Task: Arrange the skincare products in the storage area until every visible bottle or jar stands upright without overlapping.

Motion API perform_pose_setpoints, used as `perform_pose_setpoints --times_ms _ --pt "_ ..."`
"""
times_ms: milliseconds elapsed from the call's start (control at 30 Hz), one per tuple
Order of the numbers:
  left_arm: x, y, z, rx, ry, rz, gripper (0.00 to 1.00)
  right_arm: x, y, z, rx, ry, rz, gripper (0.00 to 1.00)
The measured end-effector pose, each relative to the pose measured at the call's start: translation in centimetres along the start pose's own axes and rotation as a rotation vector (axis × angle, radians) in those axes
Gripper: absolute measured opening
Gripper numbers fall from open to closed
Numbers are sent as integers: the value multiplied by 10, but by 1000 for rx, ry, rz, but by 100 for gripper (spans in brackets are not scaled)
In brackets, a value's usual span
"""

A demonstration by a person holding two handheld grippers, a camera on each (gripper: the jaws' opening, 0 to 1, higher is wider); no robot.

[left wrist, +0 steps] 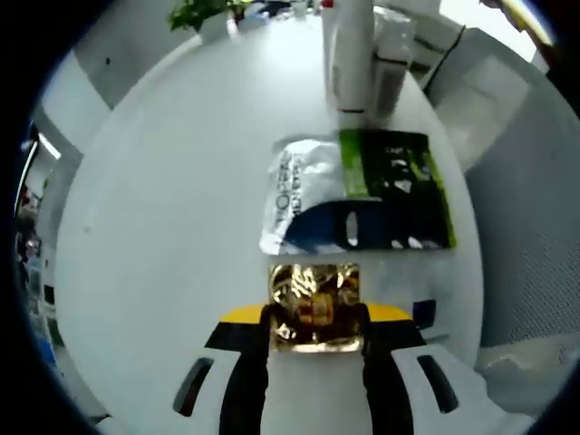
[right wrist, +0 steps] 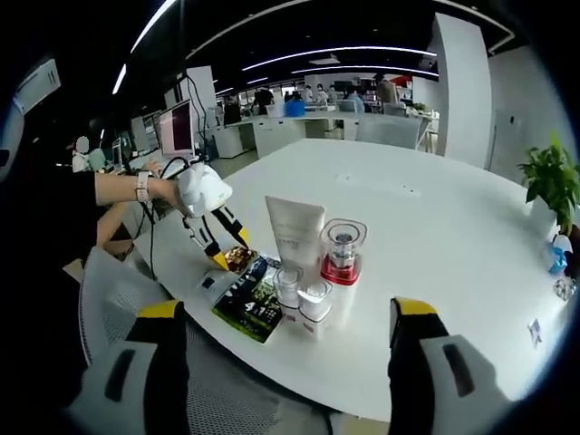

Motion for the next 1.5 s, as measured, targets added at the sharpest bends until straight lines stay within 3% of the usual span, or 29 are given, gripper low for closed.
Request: perform_pose_setpoints --times_ms 200,433,767,900,933,1033,1200,1500 --pt "-4 6 -1 -7 -35 43 44 0 -1 -1 1 -6 -4 93" --pt "-4 4 -1 -23 -29 24 44 -2 -1 -1 1 -4 -1 93" --pt "-3 -1 6 -57 -50 94 44 2 1 2 3 -19 7 93" --pt "1 -4 18 -29 -96 126 46 3 3 3 4 -21 10 93" --pt "5 -5 23 -15 -131 147 47 2 4 4 7 -21 10 93" --pt "8 -6 34 59 -178 170 50 1 4 4 6 -19 9 93" --pt "6 -21 45 85 -197 212 56 1 8 3 17 -23 16 93" --pt "18 -41 78 193 -349 313 68 4 14 4 39 -47 27 95"
Point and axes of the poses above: the point that each gripper's makers call its tool centre point, and the gripper's own axes: z roughly backward along the fingers, y roughly to its left, x roughly out of its top, the point moved 3 cm from there along z, roughly backward along the fingers, and after that the axes turned 1 degree about -x, right-handed, at the moved point
